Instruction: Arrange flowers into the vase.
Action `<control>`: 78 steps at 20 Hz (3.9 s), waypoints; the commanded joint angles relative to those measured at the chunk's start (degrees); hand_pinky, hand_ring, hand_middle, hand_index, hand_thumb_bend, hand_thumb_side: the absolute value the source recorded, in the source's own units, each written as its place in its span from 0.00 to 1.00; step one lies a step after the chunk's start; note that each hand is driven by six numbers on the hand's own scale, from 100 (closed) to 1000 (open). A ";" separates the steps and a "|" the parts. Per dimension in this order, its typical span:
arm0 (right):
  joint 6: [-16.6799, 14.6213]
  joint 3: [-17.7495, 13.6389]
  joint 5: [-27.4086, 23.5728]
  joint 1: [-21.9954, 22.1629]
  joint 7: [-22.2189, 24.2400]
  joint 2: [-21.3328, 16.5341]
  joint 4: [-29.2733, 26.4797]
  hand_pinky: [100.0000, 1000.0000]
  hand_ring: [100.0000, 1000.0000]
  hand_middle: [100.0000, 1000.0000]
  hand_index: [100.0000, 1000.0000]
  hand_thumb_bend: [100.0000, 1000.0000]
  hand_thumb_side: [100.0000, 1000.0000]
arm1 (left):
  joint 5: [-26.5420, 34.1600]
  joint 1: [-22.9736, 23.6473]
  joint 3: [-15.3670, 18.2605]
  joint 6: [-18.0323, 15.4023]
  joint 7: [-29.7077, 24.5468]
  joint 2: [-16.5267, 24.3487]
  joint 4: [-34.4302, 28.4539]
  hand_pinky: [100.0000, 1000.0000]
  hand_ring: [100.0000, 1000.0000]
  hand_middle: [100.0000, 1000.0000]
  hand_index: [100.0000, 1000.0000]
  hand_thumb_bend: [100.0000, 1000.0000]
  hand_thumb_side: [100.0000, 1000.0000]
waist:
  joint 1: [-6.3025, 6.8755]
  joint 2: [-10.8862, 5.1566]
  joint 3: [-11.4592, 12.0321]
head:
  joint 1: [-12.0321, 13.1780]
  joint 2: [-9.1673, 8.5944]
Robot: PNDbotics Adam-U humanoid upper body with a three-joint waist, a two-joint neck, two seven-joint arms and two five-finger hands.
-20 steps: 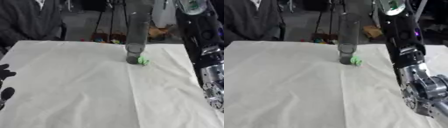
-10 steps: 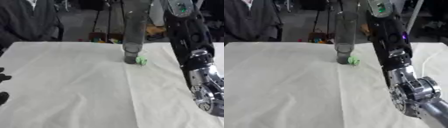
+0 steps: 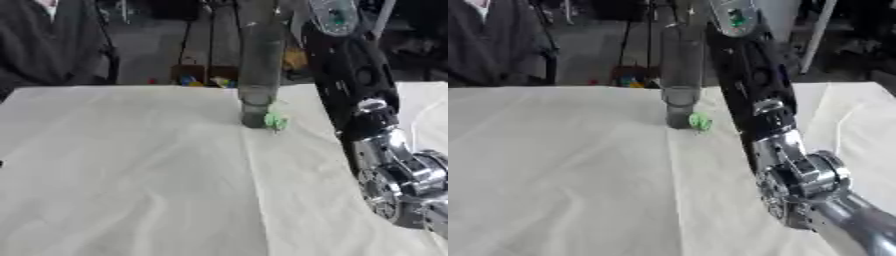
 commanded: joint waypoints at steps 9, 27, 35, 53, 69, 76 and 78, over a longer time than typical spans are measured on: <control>-1.56 -1.63 1.85 0.79 1.01 -0.35 1.52 0.00 0.00 0.00 0.10 0.00 0.58 | 0.34 -1.22 -0.04 -0.09 -0.33 0.21 -1.05 0.91 0.64 0.73 0.60 1.00 0.46 | 0.16 0.21 0.99 | -0.53 -2.05; -2.84 -2.29 6.01 2.08 2.04 -0.64 5.64 0.00 0.16 0.03 0.25 0.00 0.61 | 0.51 -1.04 0.16 -0.24 -0.34 0.25 -0.85 0.91 0.64 0.73 0.60 1.00 0.46 | 0.27 0.90 0.61 | -0.76 -3.10; -2.05 -2.31 7.33 2.42 2.37 -0.93 6.22 0.00 0.34 0.18 0.35 0.00 0.59 | 0.56 -0.96 0.15 -0.24 -0.43 0.25 -0.79 0.91 0.64 0.73 0.60 1.00 0.46 | 0.39 0.88 0.38 | -0.57 -3.01; 5.77 -2.02 18.65 1.77 11.73 -3.96 9.17 0.50 0.73 0.59 0.68 0.00 0.65 | 0.52 -0.37 0.43 -0.35 -0.35 0.44 -0.53 0.91 0.64 0.73 0.60 1.00 0.46 | 0.01 0.36 -0.74 | -0.20 -2.76; 5.25 -2.02 26.42 1.06 18.69 -7.20 13.13 0.84 0.95 0.80 0.83 0.00 0.66 | 0.40 0.02 0.64 -0.44 -0.24 0.59 -0.43 0.91 0.64 0.73 0.60 1.00 0.46 | -0.13 -0.05 -1.23 | 0.29 -2.66; 4.85 -2.39 27.95 0.83 24.19 -8.20 15.83 0.86 0.99 0.83 0.86 0.00 0.73 | 0.33 0.23 0.77 -0.47 -0.17 0.72 -0.32 0.91 0.64 0.73 0.60 1.00 0.46 | -0.34 -0.18 -1.64 | 0.81 -2.35; 5.20 -2.58 27.48 0.91 24.65 -8.19 16.20 0.87 1.00 0.84 0.87 0.00 0.76 | 0.30 0.24 0.77 -0.48 -0.20 0.72 -0.31 0.91 0.64 0.73 0.60 1.00 0.46 | -0.34 -0.22 -1.75 | 0.87 -2.37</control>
